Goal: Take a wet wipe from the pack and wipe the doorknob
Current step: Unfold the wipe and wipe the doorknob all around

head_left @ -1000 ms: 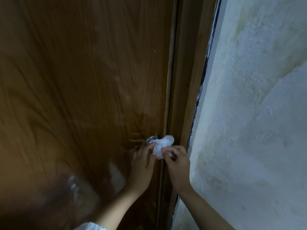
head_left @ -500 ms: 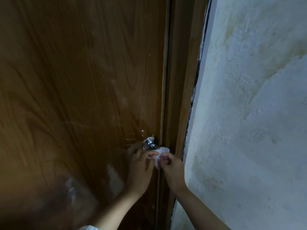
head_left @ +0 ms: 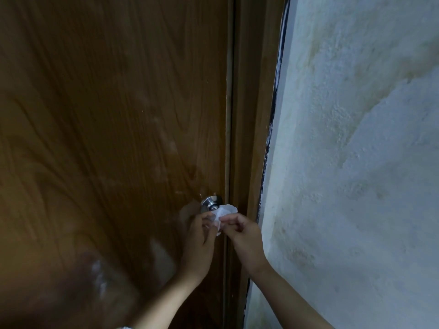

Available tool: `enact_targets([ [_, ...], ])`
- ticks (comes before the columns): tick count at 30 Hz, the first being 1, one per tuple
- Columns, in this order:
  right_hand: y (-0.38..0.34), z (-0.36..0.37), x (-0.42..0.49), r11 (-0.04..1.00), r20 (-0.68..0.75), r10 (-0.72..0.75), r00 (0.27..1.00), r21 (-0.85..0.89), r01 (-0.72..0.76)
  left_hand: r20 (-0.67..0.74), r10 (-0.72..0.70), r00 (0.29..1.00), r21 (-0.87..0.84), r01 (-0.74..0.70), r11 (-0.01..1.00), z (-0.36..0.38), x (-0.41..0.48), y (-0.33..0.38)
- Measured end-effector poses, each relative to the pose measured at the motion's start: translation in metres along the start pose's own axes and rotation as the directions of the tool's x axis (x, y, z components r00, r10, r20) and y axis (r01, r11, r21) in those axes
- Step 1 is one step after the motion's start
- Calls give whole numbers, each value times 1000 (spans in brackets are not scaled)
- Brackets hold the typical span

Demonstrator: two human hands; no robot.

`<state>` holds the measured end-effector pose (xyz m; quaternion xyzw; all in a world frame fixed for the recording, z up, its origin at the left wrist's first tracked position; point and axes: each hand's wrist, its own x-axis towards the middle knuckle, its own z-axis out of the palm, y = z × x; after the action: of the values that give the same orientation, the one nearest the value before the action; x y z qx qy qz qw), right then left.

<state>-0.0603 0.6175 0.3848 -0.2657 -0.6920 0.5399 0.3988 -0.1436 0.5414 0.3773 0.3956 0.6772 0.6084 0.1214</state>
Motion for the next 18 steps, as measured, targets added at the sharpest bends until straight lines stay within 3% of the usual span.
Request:
enact_targets([
  [10, -18, 2, -1, 927, 87, 132, 987, 342, -154, -36, -73, 997, -103, 69, 992, -12, 2, 7],
  [18, -14, 5, -8, 950, 191, 161, 968, 234, -204, -66, -93, 993, -123, 84, 989, -15, -4, 4],
])
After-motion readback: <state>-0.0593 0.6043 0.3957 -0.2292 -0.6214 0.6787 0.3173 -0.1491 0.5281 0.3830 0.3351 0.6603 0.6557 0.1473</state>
